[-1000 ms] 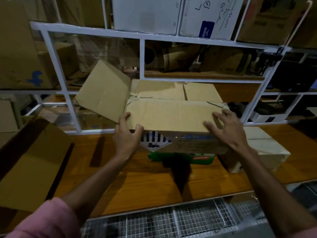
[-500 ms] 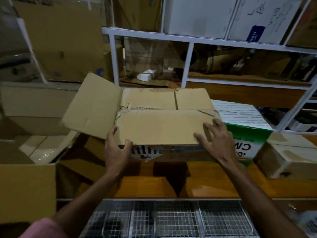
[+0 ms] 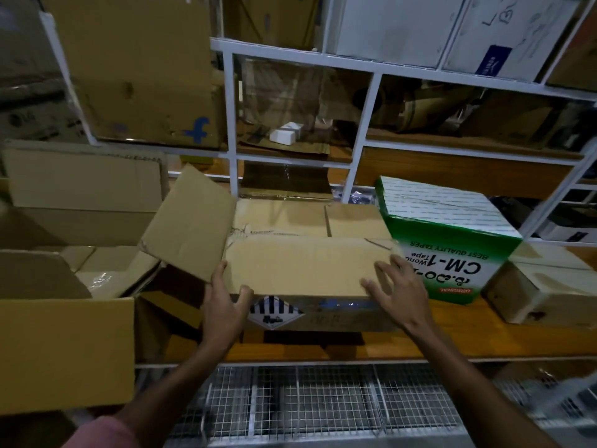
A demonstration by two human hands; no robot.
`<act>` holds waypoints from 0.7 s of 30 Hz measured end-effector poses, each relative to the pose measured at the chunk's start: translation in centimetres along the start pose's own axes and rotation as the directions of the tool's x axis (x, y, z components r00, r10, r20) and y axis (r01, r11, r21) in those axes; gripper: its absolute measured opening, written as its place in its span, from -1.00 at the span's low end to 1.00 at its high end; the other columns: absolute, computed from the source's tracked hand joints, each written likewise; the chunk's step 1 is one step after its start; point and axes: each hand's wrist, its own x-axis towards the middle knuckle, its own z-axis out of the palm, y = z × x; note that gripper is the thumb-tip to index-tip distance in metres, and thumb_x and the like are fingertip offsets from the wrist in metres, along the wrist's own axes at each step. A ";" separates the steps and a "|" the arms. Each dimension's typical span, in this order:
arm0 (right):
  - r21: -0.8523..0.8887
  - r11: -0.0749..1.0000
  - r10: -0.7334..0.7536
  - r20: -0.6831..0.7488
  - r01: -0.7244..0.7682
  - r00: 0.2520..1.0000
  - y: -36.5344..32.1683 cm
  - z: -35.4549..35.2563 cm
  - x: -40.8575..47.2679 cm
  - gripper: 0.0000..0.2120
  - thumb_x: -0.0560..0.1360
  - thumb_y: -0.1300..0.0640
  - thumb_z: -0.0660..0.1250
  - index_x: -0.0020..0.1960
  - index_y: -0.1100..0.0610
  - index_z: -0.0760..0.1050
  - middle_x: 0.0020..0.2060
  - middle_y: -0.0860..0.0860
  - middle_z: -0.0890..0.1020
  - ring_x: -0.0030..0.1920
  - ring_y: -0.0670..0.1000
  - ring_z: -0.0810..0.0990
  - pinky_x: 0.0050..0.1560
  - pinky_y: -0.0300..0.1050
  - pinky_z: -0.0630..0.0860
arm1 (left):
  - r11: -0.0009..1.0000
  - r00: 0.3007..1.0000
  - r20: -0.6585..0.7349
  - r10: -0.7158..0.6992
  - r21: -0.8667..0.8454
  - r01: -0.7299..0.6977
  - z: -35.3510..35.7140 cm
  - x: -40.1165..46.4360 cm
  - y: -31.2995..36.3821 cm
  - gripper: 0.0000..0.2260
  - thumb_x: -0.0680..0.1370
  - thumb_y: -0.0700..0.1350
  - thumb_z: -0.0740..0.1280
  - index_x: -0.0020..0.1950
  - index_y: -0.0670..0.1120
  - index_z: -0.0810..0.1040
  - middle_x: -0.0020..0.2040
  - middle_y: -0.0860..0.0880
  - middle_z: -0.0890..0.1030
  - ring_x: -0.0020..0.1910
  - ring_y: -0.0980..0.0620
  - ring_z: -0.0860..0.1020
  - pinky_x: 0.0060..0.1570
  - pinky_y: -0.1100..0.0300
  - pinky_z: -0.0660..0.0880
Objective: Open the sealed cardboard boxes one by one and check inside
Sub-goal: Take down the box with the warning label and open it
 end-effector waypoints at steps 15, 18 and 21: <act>0.019 0.996 0.084 0.223 -0.090 0.971 7.1 8.8 -1.1 -0.48 0.55 -0.22 0.36 0.41 0.01 0.47 0.49 0.12 0.27 0.45 0.22 0.32 0.41 0.20 0.31 | 0.978 0.923 0.351 -0.156 0.186 0.095 5.6 0.1 -7.3 -0.32 0.69 0.06 0.20 0.68 -0.03 -0.12 0.63 -0.20 -0.04 0.43 -0.12 0.33 0.38 0.06 0.29; 0.027 0.993 0.107 0.266 -0.118 0.958 7.3 9.6 -1.8 -0.43 0.54 -0.32 0.29 0.45 -0.08 0.38 0.50 0.04 0.18 0.45 0.26 0.26 0.37 0.23 0.34 | 0.974 0.901 0.392 -0.184 0.196 0.114 5.6 1.6 -8.4 -0.21 0.57 0.29 0.17 0.67 0.06 -0.14 0.61 -0.21 -0.03 0.42 -0.25 0.38 0.44 -0.13 0.36; 0.012 0.992 0.115 0.275 -0.123 0.955 7.2 9.4 -2.0 -0.42 0.54 -0.34 0.28 0.46 -0.10 0.36 0.49 0.03 0.17 0.45 0.27 0.25 0.37 0.25 0.35 | 0.975 0.890 0.418 -0.184 0.192 0.112 5.2 2.3 -8.6 -0.21 0.59 0.25 0.24 0.67 0.03 -0.10 0.58 -0.25 0.15 0.43 -0.22 0.37 0.42 -0.14 0.38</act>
